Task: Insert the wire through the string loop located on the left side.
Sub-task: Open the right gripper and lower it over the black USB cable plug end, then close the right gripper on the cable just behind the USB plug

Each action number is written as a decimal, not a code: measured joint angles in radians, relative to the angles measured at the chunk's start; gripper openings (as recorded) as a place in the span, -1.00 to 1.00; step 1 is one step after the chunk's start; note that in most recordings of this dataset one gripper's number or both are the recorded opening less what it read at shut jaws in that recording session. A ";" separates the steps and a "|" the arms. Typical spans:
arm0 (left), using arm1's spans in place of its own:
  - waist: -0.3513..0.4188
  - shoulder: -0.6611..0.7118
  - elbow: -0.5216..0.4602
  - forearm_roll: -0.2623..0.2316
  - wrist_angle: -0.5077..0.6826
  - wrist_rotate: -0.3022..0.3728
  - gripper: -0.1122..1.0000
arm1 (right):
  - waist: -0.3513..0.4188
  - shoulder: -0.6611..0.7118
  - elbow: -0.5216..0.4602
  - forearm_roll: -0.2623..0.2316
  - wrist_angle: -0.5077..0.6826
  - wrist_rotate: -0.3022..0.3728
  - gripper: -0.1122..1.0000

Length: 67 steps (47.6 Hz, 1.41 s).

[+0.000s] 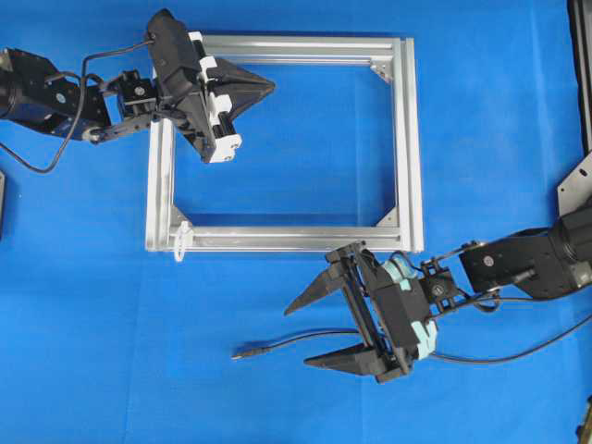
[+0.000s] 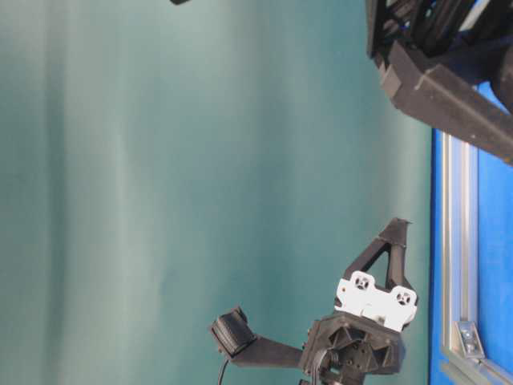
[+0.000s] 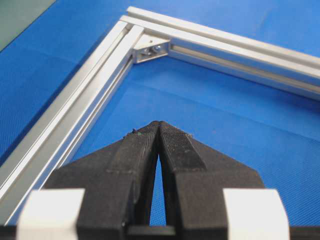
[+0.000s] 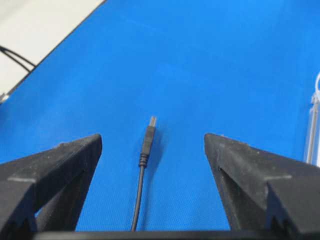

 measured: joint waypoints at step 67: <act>0.000 0.000 0.000 0.000 0.000 -0.002 -0.80 | 0.003 0.256 -0.129 0.040 0.043 0.069 -0.79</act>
